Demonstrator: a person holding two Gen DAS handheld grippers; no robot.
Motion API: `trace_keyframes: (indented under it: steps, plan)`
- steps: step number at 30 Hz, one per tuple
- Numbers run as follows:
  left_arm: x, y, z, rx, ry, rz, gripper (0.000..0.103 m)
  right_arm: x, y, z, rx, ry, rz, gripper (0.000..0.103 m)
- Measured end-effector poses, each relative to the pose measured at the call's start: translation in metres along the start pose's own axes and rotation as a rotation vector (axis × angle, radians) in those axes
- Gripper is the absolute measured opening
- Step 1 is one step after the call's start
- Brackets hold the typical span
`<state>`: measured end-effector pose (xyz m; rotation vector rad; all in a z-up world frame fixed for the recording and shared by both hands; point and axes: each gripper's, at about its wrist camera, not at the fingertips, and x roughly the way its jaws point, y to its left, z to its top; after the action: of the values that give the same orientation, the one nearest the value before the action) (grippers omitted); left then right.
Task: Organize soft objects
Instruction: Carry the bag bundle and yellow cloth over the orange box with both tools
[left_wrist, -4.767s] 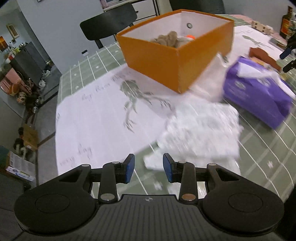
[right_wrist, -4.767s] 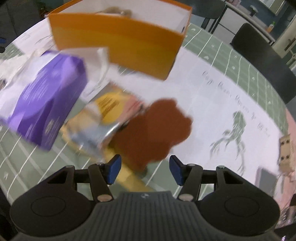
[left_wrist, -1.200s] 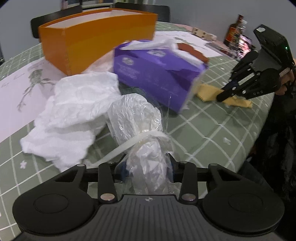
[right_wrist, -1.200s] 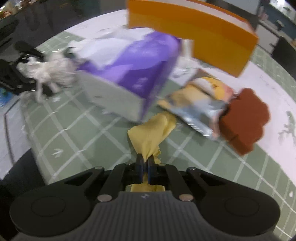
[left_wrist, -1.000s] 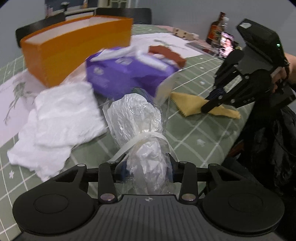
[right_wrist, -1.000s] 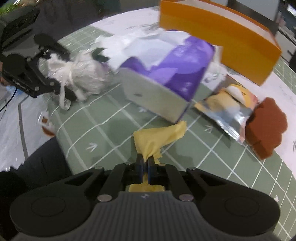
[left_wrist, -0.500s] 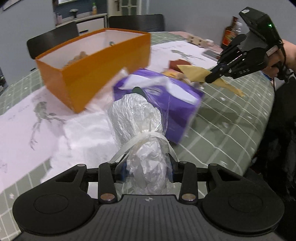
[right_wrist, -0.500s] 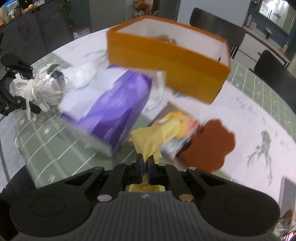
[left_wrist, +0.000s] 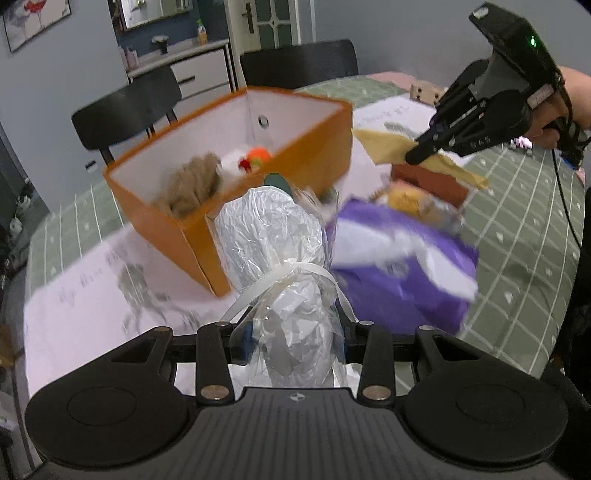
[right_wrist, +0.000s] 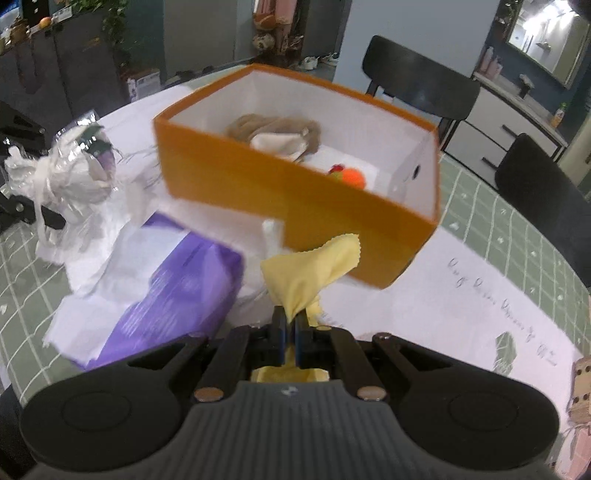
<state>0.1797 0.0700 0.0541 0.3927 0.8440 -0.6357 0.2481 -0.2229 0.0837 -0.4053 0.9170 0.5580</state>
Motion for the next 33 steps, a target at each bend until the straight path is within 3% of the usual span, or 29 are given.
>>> trace_keyframes:
  steps: [15,25,33]
  plan:
    - [0.022,0.014,0.122,0.087,-0.100,-0.010,0.045,-0.018,-0.020,0.083,-0.046,-0.116,-0.027,0.001]
    - [0.074,0.036,0.173,0.032,-0.070,-0.006,0.045,0.012,-0.053,0.140,-0.007,-0.129,-0.071,0.001]
    - [0.120,0.056,0.183,-0.029,0.002,0.013,0.045,0.054,-0.079,0.161,0.054,-0.077,-0.101,0.001]
